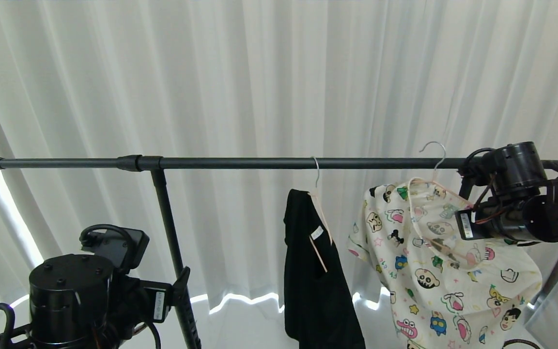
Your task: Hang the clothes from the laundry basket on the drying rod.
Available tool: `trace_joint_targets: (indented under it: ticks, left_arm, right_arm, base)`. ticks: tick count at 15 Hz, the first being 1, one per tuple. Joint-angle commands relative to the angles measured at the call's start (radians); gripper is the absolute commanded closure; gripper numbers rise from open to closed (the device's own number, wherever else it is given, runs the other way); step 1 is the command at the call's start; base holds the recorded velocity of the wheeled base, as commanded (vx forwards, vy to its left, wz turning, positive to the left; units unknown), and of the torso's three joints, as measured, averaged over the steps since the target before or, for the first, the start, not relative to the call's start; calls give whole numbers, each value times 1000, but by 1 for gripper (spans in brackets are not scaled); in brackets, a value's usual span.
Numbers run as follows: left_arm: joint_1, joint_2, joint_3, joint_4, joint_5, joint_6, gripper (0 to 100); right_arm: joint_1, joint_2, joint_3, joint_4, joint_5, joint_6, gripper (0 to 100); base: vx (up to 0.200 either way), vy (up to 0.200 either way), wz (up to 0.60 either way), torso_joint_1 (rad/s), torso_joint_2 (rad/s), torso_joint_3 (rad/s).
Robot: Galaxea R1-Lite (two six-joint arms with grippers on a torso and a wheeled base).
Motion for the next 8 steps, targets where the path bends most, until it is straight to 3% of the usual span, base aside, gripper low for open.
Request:
trace_joint_targets:
  ticks: [1,8]
  left_arm:
    - [0,1,2,-2,1,0,0]
    - [-2,1,3,0,1,-1,0]
  right_arm:
    - [1,49,-21,3,-1,-2,100]
    - [23,90,-24,3,-1,-2,100]
  base:
    - [0,0,0,0,0,0]
    - [0,0,0,0,0,0]
